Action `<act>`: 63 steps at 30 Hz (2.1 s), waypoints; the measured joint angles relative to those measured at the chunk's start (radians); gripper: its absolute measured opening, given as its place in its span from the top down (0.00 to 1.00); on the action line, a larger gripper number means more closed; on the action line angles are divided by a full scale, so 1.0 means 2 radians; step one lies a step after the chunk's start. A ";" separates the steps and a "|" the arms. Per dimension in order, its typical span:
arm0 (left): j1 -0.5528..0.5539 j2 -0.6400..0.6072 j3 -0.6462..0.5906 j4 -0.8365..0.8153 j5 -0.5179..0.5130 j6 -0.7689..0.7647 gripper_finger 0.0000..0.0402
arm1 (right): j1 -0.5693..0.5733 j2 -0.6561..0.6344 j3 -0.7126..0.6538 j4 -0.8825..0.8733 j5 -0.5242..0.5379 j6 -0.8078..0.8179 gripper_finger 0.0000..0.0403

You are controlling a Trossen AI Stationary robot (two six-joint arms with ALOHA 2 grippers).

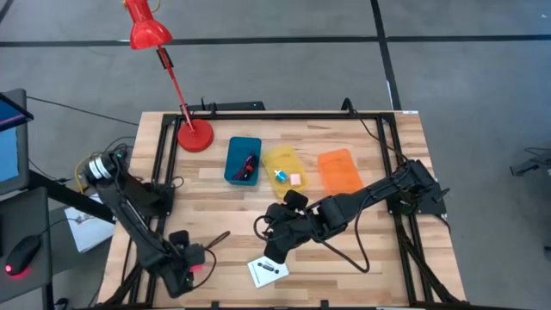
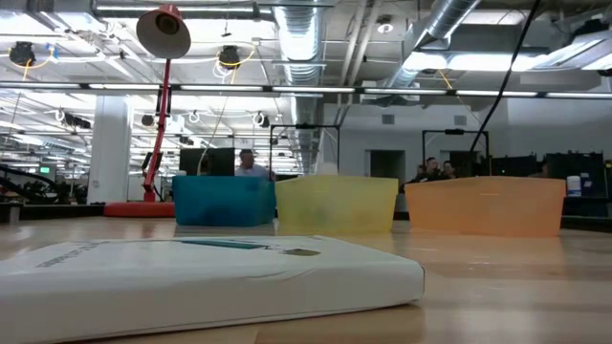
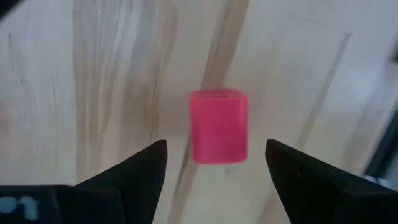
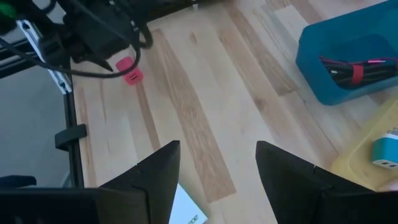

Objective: Pick and place items into bin
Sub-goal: Put the pink charger adapter into the yellow bin

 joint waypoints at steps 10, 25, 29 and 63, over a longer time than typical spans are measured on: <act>0.000 0.025 0.000 0.000 -0.039 0.017 0.35 | 0.000 0.000 0.000 0.000 0.002 0.000 0.49; -0.001 0.025 0.000 0.001 -0.040 -0.038 0.35 | 0.000 0.000 0.000 0.000 0.011 0.001 0.49; 0.000 0.024 -0.010 0.021 -0.040 -0.052 0.35 | 0.000 0.000 0.000 0.000 0.011 0.001 0.49; 0.200 -0.024 0.095 -0.062 -0.226 0.209 0.66 | 0.049 -0.115 0.000 -0.107 0.077 0.006 0.49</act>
